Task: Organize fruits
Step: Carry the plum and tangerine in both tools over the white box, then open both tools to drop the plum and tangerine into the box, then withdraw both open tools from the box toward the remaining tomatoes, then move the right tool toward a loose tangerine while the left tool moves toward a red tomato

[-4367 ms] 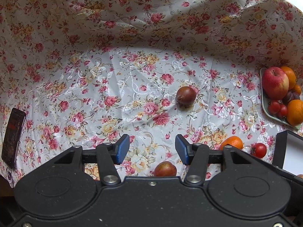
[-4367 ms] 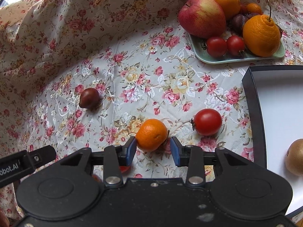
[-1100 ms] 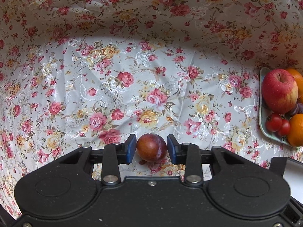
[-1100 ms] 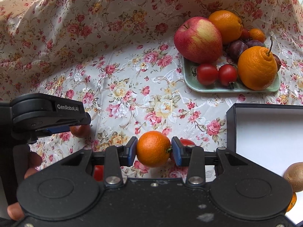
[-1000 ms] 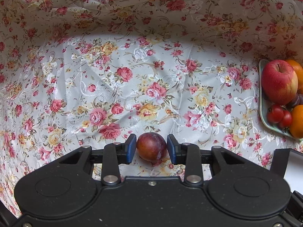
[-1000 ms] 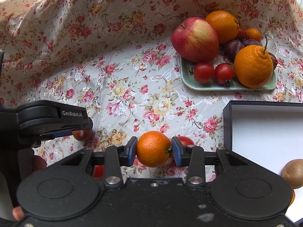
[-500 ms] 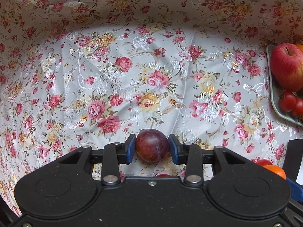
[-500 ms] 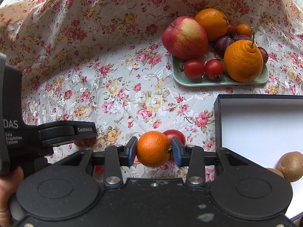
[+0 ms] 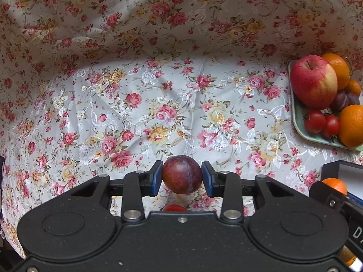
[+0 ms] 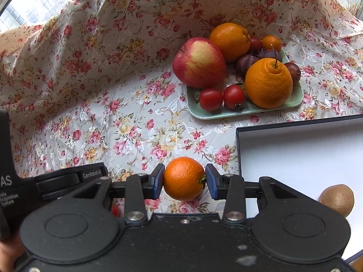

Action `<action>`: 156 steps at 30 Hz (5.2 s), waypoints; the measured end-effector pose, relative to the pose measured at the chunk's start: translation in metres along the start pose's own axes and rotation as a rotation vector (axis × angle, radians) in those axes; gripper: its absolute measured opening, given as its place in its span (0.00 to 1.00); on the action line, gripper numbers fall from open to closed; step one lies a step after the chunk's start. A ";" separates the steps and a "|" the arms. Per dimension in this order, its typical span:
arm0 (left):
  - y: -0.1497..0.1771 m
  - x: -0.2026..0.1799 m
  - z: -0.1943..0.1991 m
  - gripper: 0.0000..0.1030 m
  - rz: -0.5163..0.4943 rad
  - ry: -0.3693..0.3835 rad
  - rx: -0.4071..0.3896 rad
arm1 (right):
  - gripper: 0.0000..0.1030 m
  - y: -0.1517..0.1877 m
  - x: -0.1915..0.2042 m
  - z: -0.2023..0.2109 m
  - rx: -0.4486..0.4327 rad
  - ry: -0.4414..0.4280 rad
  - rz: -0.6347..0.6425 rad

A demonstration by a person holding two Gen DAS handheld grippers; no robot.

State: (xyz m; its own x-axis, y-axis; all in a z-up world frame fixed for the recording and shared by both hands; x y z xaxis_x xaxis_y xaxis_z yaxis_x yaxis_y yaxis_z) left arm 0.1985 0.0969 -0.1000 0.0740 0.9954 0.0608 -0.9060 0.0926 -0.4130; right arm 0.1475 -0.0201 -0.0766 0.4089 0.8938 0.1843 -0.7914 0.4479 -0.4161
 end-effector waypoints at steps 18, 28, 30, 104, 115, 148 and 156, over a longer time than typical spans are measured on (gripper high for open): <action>0.024 -0.106 0.063 0.45 -0.180 0.157 -0.095 | 0.40 -0.009 -0.131 0.045 -0.080 0.151 -0.206; 0.041 -0.168 0.077 0.45 -0.234 0.221 -0.097 | 0.40 0.002 -0.212 0.067 -0.093 0.240 -0.305; 0.043 -0.179 0.078 0.45 -0.247 0.230 -0.097 | 0.40 0.003 -0.229 0.071 -0.100 0.256 -0.335; 0.029 -0.073 0.058 0.46 -0.142 0.075 -0.058 | 0.40 0.002 -0.127 0.053 -0.058 0.150 -0.211; 0.030 -0.034 0.059 0.46 -0.089 0.055 -0.031 | 0.40 0.017 -0.068 0.045 -0.029 0.112 -0.089; 0.068 0.052 0.056 0.46 -0.005 0.072 0.078 | 0.39 0.115 -0.014 0.039 0.217 -0.012 0.229; 0.063 0.051 0.064 0.46 -0.025 0.076 0.048 | 0.39 0.127 -0.011 0.017 0.236 0.066 0.280</action>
State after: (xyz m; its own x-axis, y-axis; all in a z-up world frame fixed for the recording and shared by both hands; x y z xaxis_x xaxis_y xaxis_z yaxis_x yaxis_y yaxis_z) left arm 0.1191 0.1518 -0.0650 0.1266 0.9920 0.0007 -0.9222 0.1179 -0.3682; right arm 0.0342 0.0274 -0.1161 0.1842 0.9824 0.0320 -0.9565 0.1867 -0.2240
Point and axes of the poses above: each gripper's, at about its wrist camera, not at the fingertips, and z roughly against the way its jaws point, x to its left, y to its underside, the point moved 7 cm from there along -z, roughly the way its jaws point, and after that the axes turned 6 degrees about -x, right-handed, at the moved point
